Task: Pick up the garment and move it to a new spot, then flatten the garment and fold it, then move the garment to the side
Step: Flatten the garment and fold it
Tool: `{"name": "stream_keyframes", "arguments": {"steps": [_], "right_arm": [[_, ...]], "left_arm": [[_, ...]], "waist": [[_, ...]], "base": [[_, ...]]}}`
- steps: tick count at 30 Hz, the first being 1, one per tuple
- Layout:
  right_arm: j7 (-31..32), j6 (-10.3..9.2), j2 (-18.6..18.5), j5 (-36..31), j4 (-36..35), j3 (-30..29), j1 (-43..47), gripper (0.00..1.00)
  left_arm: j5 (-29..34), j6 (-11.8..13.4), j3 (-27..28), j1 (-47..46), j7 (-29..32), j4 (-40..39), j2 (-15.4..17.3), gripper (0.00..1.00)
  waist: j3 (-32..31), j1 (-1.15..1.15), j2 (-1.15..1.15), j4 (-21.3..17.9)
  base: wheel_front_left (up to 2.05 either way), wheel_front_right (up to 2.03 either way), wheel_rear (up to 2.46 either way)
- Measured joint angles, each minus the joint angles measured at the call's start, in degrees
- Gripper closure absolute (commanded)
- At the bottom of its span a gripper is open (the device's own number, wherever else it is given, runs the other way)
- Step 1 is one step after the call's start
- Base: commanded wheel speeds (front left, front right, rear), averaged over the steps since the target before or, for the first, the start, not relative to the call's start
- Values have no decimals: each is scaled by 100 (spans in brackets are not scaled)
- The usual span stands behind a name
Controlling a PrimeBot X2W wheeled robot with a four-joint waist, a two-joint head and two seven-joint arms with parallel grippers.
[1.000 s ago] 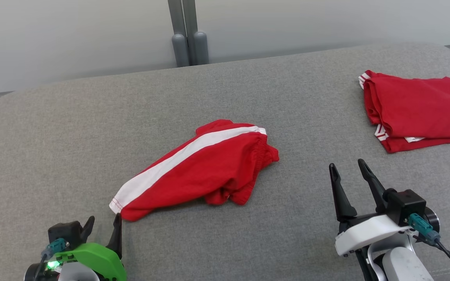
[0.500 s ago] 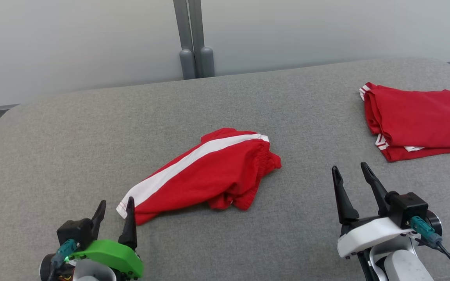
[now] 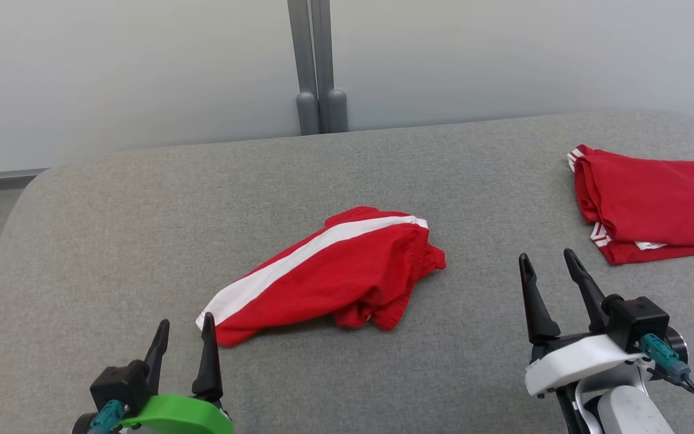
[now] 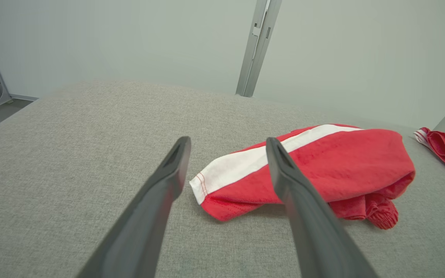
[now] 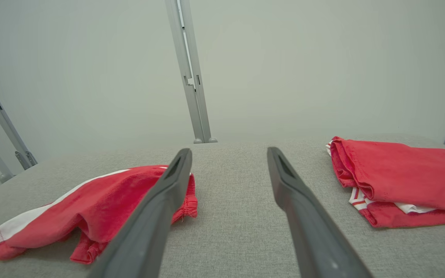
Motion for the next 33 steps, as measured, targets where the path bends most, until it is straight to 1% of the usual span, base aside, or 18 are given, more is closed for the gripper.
{"name": "stream_keyframes", "arguments": {"steps": [6,8,21,24,28,33], "right_arm": [[0,1,0,37,21,-15,49,0],[0,0,1,43,25,-24,51,0],[0,0,0,68,56,-42,63,0],[0,0,-1,96,157,-27,34,0],[4,0,-1,76,408,109,-263,0],[252,1,2,97,870,291,-952,0]], "left_arm": [[144,-11,121,155,0,-123,-112,0],[169,-51,146,179,0,-138,-141,0],[348,-158,298,189,0,-159,-222,0],[376,-189,305,188,-1,-155,-249,0],[464,-211,303,180,-1,-146,-292,0],[506,-264,289,135,-1,-122,-356,0]], "waist": [[-29,0,0,84],[-28,0,0,98],[26,0,0,105],[62,0,0,125],[132,0,0,169],[252,0,0,269]], "base": [[0,0,0],[0,0,0],[0,0,0],[0,0,0],[0,0,0],[0,0,0]]}}
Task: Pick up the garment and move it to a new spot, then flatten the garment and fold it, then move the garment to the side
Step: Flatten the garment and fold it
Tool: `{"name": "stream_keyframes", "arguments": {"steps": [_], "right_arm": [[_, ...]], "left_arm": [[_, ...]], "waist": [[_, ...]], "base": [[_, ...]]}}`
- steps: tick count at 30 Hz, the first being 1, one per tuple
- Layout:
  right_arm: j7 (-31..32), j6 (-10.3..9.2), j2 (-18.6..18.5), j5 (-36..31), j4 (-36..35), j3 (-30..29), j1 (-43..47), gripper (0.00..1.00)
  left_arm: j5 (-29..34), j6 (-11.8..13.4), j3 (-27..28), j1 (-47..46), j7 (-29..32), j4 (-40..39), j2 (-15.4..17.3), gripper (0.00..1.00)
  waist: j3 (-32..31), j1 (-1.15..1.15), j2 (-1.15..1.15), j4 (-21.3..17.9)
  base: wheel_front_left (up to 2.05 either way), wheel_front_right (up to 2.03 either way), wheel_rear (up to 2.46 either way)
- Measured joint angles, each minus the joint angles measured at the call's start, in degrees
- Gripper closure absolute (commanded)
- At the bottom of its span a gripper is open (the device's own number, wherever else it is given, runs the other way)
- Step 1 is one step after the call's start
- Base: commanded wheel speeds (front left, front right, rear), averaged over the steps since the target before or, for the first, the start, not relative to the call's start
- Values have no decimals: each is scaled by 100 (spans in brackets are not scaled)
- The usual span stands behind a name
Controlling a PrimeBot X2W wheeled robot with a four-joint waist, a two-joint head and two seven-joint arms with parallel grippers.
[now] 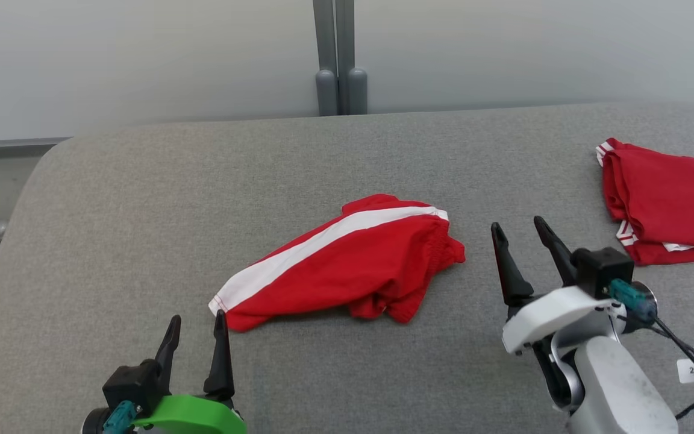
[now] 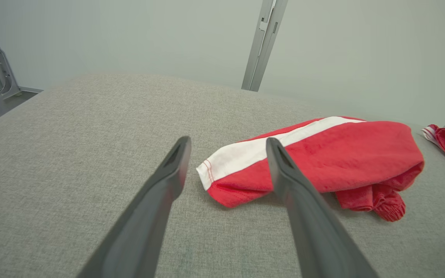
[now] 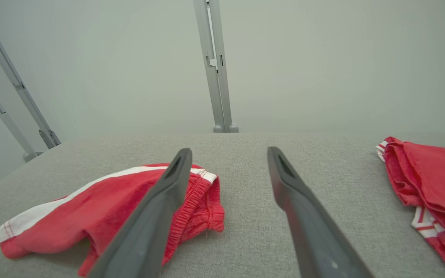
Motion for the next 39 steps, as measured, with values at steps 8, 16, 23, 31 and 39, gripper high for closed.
{"name": "stream_keyframes", "arguments": {"steps": [8,16,23,31,39], "right_arm": [[196,-1,3,142,1304,-155,-1168,0],[918,-1,-27,100,2610,-304,-2080,0],[1363,-1,-87,478,3262,-100,-2388,0],[1709,-1,-38,1434,3393,312,-2443,0],[1691,-1,-142,1931,3338,783,-2457,42]], "left_arm": [[70,-74,-27,-220,1,-4,-67,0],[102,-116,2,-287,0,33,-121,0],[137,-146,44,-288,0,90,-147,0],[172,-177,62,-291,0,126,-163,0],[214,-219,62,-299,0,153,-174,0]], "waist": [[247,0,0,323],[470,0,0,710],[579,0,0,864],[559,0,0,815],[580,0,0,827]], "base": [[0,0,0],[0,0,0],[0,0,0],[0,0,0],[0,0,0]]}}
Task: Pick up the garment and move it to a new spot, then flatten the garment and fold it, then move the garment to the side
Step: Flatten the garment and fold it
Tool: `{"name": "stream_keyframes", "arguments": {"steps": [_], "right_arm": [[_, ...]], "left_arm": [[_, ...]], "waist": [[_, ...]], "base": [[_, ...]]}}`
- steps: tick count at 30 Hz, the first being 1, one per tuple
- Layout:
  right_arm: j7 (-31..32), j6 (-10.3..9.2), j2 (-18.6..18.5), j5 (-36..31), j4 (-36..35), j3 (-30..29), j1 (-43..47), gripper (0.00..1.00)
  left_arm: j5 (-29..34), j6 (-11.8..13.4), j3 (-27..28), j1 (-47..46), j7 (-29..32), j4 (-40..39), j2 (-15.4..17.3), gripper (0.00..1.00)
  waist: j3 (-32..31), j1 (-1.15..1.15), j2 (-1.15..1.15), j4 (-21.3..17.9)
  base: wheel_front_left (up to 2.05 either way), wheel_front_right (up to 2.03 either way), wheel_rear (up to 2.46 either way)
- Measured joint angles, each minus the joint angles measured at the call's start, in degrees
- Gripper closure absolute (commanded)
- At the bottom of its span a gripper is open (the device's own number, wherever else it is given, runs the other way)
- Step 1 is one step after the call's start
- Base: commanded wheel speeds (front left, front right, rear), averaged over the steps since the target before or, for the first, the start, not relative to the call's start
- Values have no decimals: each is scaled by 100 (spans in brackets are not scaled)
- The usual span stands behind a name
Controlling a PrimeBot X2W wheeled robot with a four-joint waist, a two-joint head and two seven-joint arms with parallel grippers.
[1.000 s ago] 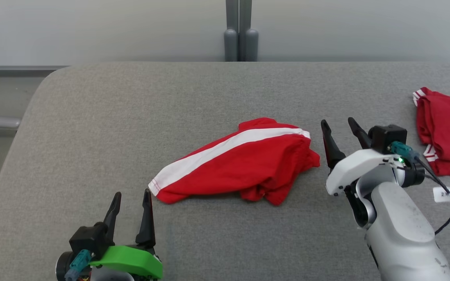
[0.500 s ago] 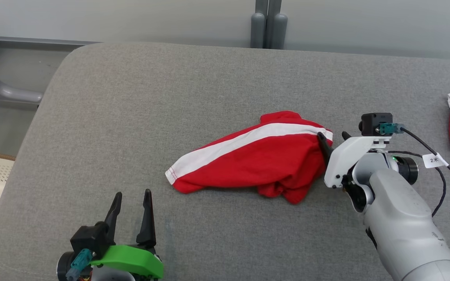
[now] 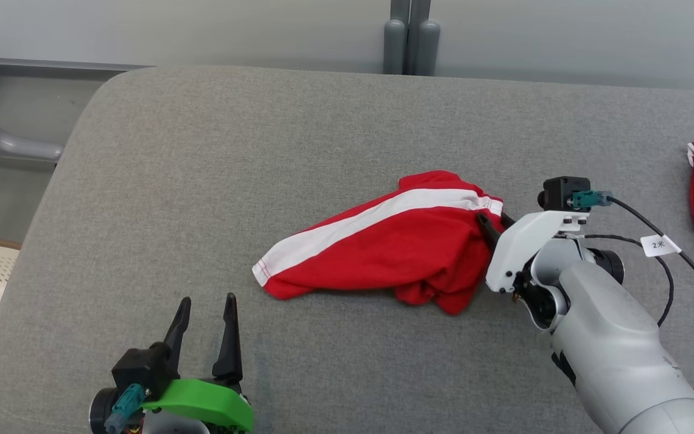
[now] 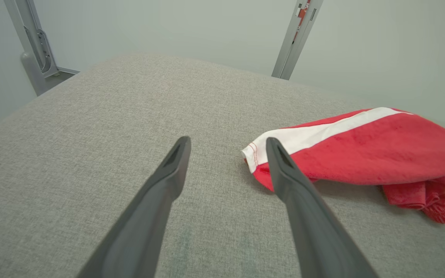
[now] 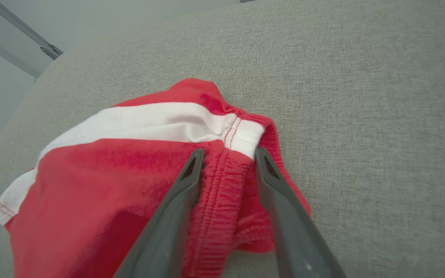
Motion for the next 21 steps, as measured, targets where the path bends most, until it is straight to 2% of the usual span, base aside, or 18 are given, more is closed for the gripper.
{"name": "stream_keyframes", "arguments": {"steps": [3,4,5,6,13,21], "right_arm": [[-62,0,-73,85,81,122,-112,58],[-98,0,-90,105,102,142,-152,65],[-125,0,-105,149,125,167,-195,80],[-147,0,-115,188,156,196,-228,100],[-487,0,-253,381,32,636,-252,100],[-1136,0,-754,583,-1054,1414,443,100]], "left_arm": [[46,-18,-11,-30,0,21,-1,0],[47,-19,-13,-37,0,26,-2,0],[55,-20,-14,-45,0,32,-2,0],[85,-20,-15,-50,0,38,-2,0],[89,-21,44,-51,0,70,-4,0],[-101,-37,114,-20,0,99,-8,0]], "waist": [[15,0,0,30],[20,0,0,39],[26,0,0,49],[32,0,0,57],[20,0,0,-2],[-52,0,0,-248]], "base": [[0,0,0],[0,0,0],[0,0,0],[0,0,0],[0,0,0],[0,0,0]]}}
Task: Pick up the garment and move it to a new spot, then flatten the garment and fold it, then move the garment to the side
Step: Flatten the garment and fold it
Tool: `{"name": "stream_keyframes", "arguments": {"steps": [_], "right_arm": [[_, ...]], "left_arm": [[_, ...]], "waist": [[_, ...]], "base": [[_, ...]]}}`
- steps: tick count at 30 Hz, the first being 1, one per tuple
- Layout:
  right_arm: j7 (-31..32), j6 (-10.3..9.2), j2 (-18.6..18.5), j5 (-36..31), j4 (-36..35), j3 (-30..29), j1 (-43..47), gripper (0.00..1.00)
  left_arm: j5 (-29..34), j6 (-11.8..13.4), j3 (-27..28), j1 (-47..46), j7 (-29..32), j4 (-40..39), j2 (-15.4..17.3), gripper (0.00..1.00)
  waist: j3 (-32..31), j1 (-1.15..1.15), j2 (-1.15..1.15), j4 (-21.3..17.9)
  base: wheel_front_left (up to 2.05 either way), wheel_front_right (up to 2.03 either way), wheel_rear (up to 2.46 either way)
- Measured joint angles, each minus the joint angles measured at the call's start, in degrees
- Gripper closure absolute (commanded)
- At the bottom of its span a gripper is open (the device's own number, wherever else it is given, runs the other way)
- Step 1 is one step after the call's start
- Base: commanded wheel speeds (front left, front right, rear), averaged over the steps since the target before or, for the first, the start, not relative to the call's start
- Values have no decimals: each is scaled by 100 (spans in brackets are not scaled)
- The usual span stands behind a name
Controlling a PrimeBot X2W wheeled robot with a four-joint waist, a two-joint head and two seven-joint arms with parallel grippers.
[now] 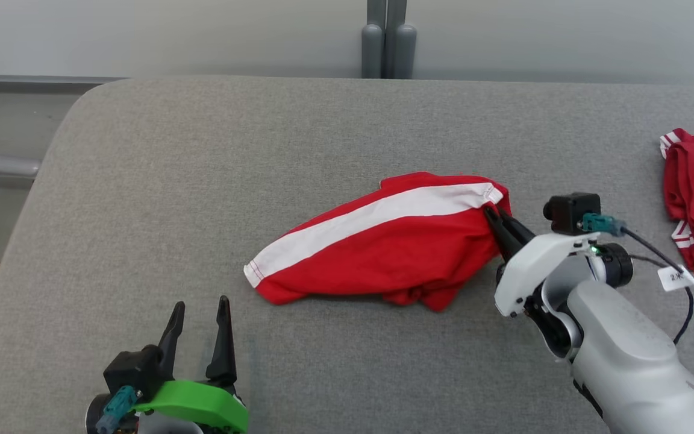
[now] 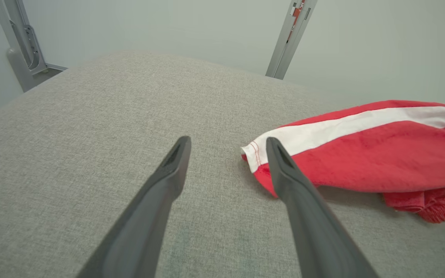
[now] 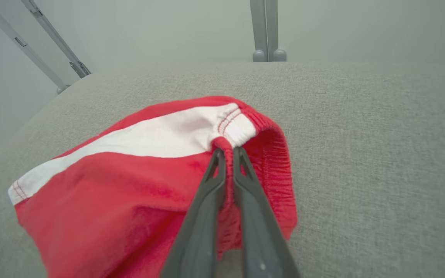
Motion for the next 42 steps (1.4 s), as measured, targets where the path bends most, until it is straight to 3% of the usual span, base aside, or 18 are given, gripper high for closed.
{"name": "stream_keyframes", "arguments": {"steps": [7,12,22,34,42], "right_arm": [[-290,0,-377,155,-1104,219,906,100],[-319,0,-419,4,-1533,122,1383,100],[-115,0,-353,-246,-1879,-19,1505,100],[-59,0,-241,-449,-1979,-185,1508,100],[-40,0,-161,-510,-1985,-238,1535,100]], "left_arm": [[-506,-120,-23,36,199,138,-4,0],[-925,-174,-2,-85,476,366,-12,0],[-1333,-315,-151,-937,1227,1317,4,0],[-1491,-447,-396,-1147,1044,1588,-1,0],[-1574,-474,-558,-1148,993,1564,-5,42]], "waist": [[-42,0,0,-350],[-47,0,0,-622],[79,0,0,-970],[162,0,0,-1051],[179,0,0,-1043]], "base": [[0,0,0],[0,0,0],[0,0,0],[0,0,0],[0,0,0]]}}
